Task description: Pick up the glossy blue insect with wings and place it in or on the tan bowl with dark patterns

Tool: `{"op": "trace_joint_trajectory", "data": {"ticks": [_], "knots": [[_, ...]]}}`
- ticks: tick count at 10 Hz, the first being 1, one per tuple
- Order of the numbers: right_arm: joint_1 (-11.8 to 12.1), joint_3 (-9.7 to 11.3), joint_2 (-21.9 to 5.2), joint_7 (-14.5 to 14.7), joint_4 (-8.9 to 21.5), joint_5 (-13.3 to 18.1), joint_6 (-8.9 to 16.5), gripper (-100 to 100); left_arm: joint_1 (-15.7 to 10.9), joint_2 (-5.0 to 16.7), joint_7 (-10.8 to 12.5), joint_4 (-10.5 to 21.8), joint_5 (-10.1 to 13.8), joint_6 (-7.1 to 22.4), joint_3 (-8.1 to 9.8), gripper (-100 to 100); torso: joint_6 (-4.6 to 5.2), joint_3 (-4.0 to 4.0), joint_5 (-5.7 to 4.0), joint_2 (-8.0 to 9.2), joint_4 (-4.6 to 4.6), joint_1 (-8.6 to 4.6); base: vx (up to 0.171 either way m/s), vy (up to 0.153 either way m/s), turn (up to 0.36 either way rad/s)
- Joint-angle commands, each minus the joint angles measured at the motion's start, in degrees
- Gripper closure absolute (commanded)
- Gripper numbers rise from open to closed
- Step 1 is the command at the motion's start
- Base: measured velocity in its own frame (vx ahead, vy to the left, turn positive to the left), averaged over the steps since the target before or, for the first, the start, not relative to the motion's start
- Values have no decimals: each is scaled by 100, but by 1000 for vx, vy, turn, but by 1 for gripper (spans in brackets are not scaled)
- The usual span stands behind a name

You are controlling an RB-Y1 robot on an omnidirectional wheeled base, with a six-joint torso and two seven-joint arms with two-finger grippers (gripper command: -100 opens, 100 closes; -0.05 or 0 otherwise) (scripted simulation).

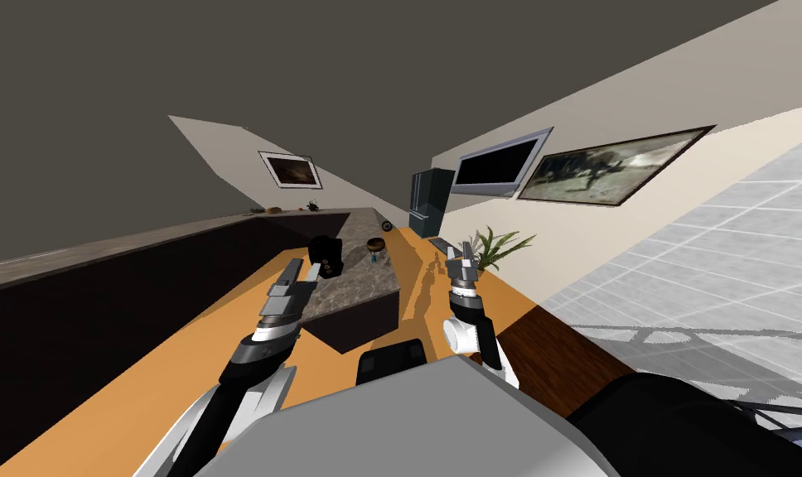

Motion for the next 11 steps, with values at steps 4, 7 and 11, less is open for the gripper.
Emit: {"op": "trace_joint_trajectory", "data": {"ticks": [4, 7, 11], "knots": [[0, 0, 0, 0, 0, 0, 0, 0, 0, 640, 153, 116, -48, 533, 8, -100, -1, 1, -3, 1, 1, -13, -84, -90, -99], [1, 0, 0, 0, 0, 0, 0, 0, -32, 1049, 253, 273, -47, 922, 10, -100, 0, -6, -4, -12, -2, -15, -46, -103, -114], [1, 0, 0, 0, 0, 0, 0, 0, -86, 1718, 347, 642, 21, 1497, -41, -100, -2, -13, -2, -23, -5, -6, -13, -96, -119]]}}
